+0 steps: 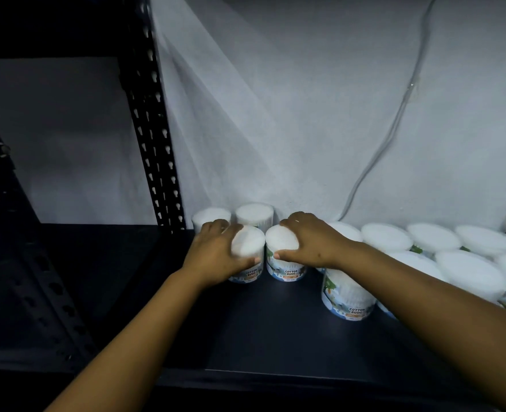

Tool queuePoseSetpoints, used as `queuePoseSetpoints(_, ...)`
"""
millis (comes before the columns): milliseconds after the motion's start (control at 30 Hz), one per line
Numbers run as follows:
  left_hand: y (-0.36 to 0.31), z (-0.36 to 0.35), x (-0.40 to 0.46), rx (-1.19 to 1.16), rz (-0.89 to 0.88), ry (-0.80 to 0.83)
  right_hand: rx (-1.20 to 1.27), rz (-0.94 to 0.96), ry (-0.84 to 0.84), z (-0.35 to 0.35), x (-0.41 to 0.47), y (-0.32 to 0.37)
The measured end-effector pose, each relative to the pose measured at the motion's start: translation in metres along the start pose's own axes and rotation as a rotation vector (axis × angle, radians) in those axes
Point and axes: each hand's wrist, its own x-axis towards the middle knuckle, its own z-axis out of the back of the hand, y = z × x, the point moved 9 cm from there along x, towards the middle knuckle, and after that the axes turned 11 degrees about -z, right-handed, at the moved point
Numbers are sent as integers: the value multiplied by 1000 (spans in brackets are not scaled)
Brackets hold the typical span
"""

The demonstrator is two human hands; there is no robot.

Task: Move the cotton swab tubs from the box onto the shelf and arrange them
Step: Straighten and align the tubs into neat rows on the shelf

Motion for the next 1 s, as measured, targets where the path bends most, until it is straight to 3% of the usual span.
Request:
queuePoseSetpoints(233,8,-3,-13,-75,-14,-70,-104,-14,29,-10,-10,12)
queuePoseSetpoints(567,10,-7,-11,-104,-88,8,-144,-63,-9,-8,-15,13)
queuePoseSetpoints(1000,12,-9,-13,-74,12,5,-146,-84,29,-7,-17,10)
